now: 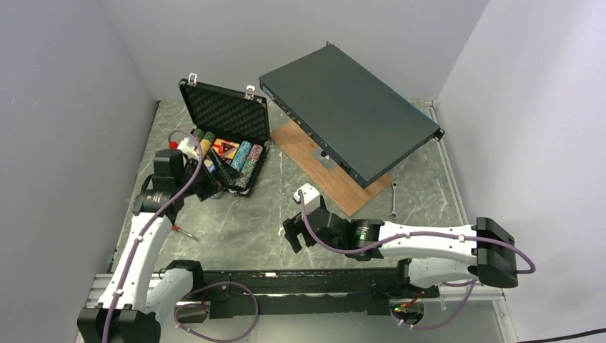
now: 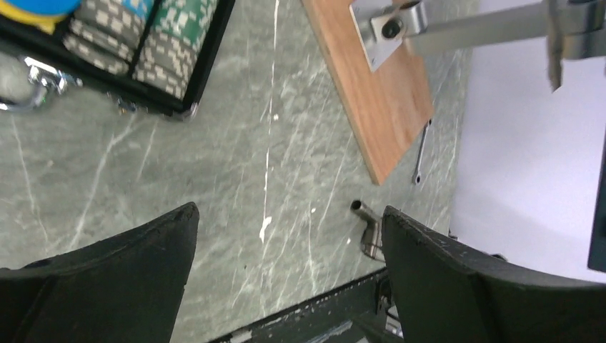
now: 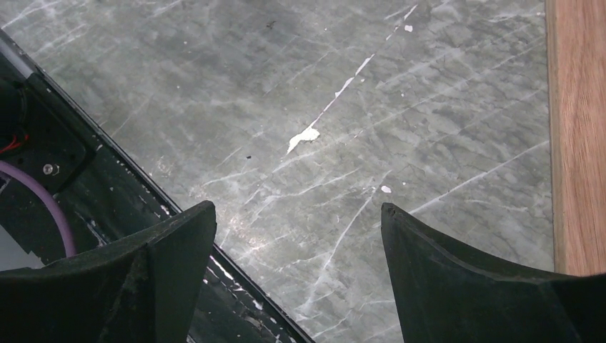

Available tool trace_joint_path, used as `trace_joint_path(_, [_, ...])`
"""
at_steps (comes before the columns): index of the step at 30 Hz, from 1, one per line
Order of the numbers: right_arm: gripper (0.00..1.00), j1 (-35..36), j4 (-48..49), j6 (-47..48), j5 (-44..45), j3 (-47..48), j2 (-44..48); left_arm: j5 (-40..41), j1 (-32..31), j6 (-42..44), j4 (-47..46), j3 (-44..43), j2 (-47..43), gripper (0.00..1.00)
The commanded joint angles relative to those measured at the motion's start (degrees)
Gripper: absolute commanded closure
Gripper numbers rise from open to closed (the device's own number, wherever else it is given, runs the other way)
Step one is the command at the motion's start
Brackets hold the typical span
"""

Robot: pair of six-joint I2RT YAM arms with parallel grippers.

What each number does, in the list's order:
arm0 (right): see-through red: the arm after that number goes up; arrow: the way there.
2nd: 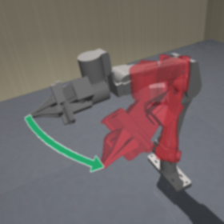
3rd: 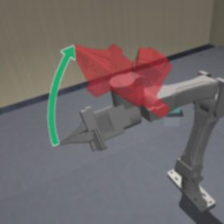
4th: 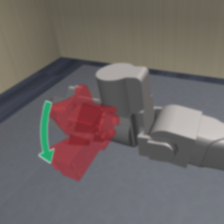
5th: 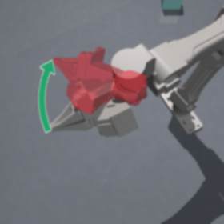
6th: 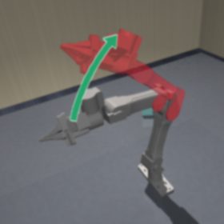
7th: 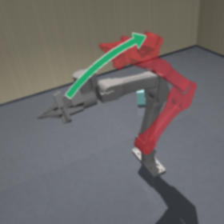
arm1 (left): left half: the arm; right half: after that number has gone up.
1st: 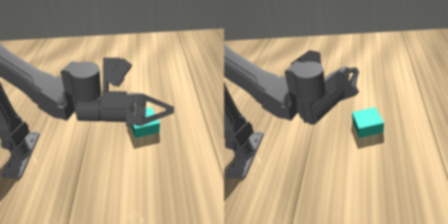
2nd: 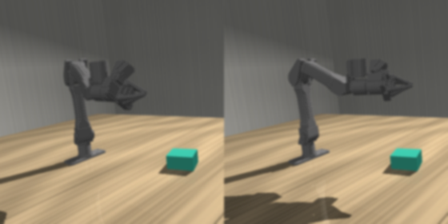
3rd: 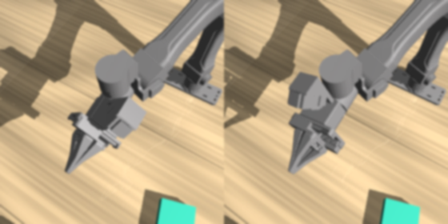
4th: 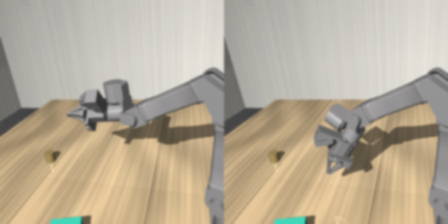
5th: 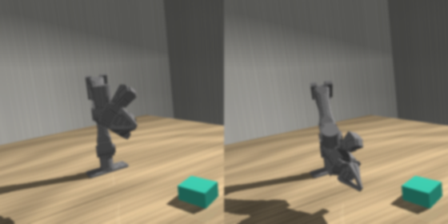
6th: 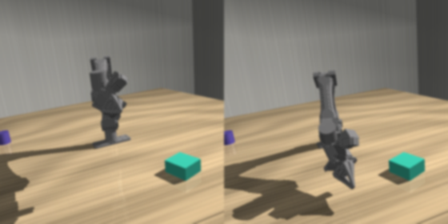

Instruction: Pack up texas hold em set

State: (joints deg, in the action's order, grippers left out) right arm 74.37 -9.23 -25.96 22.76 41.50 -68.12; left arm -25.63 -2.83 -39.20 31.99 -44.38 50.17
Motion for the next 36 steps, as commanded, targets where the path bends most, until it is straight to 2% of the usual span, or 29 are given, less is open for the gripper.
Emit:
trace_joint_path(1, [0.13, -0.5, 4.3, 2.3, -1.4, -0.7, 2.6, 3.2, -0.2, -1.3, -2.3, -4.7, 2.9, 0.02])
trace_joint_path(3, [0.13, -0.6, 4.1, 2.6, -1.9, -0.7, 3.4, 2.0, 0.0, -4.6, -6.1, -6.9, 5.5, 0.04])
trace_joint_path(6, [0.13, -0.8, 3.7, 2.6, -2.6, -1.0, 4.8, 4.8, 0.0, -11.0, -12.3, -11.0, 8.7, 0.05])
trace_joint_path(10, [0.13, -0.9, 2.7, 2.6, -4.2, -1.2, 6.7, 8.2, 0.1, -19.0, -29.8, -13.2, 13.9, 0.05])
trace_joint_path(16, [0.13, -1.1, -0.7, 3.4, -4.1, 0.7, 9.1, 10.3, 0.2, -25.3, -34.3, -26.1, 29.7, 0.06])
trace_joint_path(20, [0.13, -1.1, -1.8, 2.6, -2.4, 0.7, 11.1, 15.1, 0.3, -31.7, -43.2, -26.4, 35.4, 0.08])
trace_joint_path(27, [0.13, -1.1, -3.0, 0.5, 0.3, -0.9, 14.4, 19.3, 0.6, -34.6, -42.7, -31.0, 42.3, 0.18])
trace_joint_path(32, [0.13, -1.1, -4.6, -0.3, 0.4, -0.8, 14.4, 20.4, 1.3, -34.6, -43.0, -31.0, 44.6, 0.23])
trace_joint_path(34, [0.13, -1.1, -4.9, -0.5, 0.2, -0.3, 14.1, 20.6, 1.7, -34.8, -44.6, -30.5, 45.2, 0.35])
trace_joint_path(36, [0.13, -1.1, -5.2, -0.6, 0.2, 0.1, 13.8, 20.8, 2.1, -35.4, -46.3, -29.9, 45.9, 0.42])
